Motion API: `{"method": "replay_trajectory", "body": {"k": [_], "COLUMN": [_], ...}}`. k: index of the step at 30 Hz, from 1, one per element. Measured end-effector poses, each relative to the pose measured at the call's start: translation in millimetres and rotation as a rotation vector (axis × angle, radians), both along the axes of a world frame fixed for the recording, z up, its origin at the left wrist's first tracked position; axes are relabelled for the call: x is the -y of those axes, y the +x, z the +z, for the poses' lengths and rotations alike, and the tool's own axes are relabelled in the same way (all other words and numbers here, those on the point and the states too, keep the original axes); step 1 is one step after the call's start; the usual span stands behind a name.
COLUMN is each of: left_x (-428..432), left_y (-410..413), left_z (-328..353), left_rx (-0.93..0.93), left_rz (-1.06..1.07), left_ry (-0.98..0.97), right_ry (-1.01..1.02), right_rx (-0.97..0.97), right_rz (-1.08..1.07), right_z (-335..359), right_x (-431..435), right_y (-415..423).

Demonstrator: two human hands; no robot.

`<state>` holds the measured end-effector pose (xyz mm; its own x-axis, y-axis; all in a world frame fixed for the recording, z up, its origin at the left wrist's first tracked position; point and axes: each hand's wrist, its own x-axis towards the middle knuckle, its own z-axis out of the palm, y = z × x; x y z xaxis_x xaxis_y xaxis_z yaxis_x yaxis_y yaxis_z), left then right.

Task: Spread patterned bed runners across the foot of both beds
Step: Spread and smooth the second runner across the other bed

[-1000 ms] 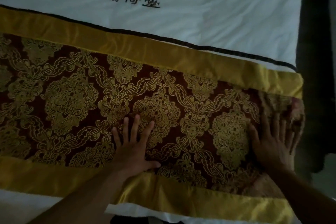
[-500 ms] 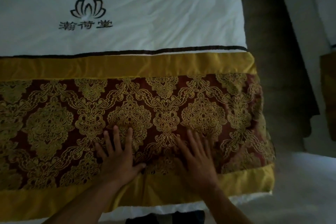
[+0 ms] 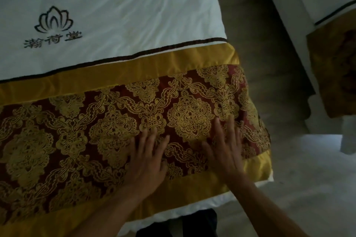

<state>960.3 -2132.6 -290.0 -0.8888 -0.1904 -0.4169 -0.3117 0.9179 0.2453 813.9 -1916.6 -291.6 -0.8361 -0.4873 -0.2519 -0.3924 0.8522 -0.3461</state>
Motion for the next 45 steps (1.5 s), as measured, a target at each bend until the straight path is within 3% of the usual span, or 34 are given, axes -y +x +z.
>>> {"method": "replay_trajectory", "body": {"k": [5,8,11,13,17,21,24,27,31,35,40,45], "left_x": [-46,-62,-71,-72,-73,-77,-82,-89,-92,-99,-98,-84], "left_y": [-76,-104,-116,-123,-137,-157,-187,-217,-227,-227,-228,-231], "left_z": [2,-2,-10,-14,-5,3,2,-8,-20,-18,-16,-6], "left_rx": [-0.093,-0.032,0.145,0.215,0.288,0.159,0.01,0.047,0.163,0.169,0.185,0.024], "left_rz": [-0.163,-0.272,-0.282,-0.27,-0.263,-0.225,-0.204,-0.204,-0.17,-0.155,-0.157,-0.057], "left_ry": [0.019,0.02,-0.002,-0.023,-0.011,-0.076,-0.107,-0.04,-0.028,-0.082,-0.053,-0.054], "right_ry": [-0.074,0.079,0.159,0.168,0.08,0.029,-0.007,-0.109,-0.147,-0.038,-0.118,-0.133], "right_rx": [-0.052,0.068,0.043,0.06,0.199,0.289,0.229,0.108,0.119,0.155,0.288,0.36], "right_rz": [0.153,0.002,0.013,-0.008,-0.265,-0.317,-0.334,-0.233,-0.113,-0.255,-0.408,-0.442], "right_z": [-16,-35,-49,-50,-52,-52,-45,-37,-45,-65,-61,-55], "right_x": [16,-37,-81,-93,-121,-136,-122,-81,-62,-99,-123,-127], "right_y": [-30,-35,-29,-30,-19,-13,-34,-69,-87,-46,-31,-40]}}
